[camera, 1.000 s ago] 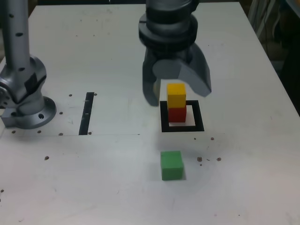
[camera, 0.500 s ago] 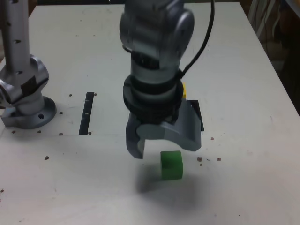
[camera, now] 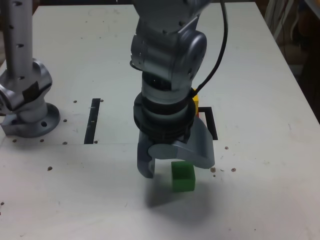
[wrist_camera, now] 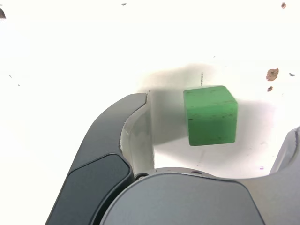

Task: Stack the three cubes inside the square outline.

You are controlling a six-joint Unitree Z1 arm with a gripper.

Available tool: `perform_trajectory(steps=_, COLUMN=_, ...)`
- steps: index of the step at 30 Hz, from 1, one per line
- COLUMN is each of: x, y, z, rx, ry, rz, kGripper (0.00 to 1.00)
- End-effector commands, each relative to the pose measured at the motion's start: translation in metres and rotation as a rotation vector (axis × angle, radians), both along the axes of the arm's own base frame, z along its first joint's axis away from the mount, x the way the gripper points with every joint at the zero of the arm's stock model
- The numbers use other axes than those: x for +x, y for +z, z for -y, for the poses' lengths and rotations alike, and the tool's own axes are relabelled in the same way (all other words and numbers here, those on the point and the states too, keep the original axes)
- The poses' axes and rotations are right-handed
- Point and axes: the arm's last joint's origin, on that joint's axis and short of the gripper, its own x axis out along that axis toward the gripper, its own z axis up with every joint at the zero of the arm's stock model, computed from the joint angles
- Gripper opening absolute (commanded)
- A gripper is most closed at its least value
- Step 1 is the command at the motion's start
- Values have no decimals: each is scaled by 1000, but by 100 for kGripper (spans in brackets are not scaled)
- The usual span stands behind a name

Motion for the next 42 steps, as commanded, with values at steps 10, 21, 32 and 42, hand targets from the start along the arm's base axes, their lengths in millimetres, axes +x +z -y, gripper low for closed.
perform_trajectory(steps=10, x=13, y=-24, z=11, rx=-5, ry=7, rz=-29, kGripper=91)
perform_trajectory(steps=21, x=18, y=-27, z=5, rx=19, ry=4, rz=-51, kGripper=72)
perform_trajectory(steps=32, x=26, y=-27, z=9, rx=21, ry=-7, rz=-31, kGripper=48)
perform_trajectory(steps=42, x=26, y=-29, z=9, rx=0, ry=0, rz=-30, kGripper=26)
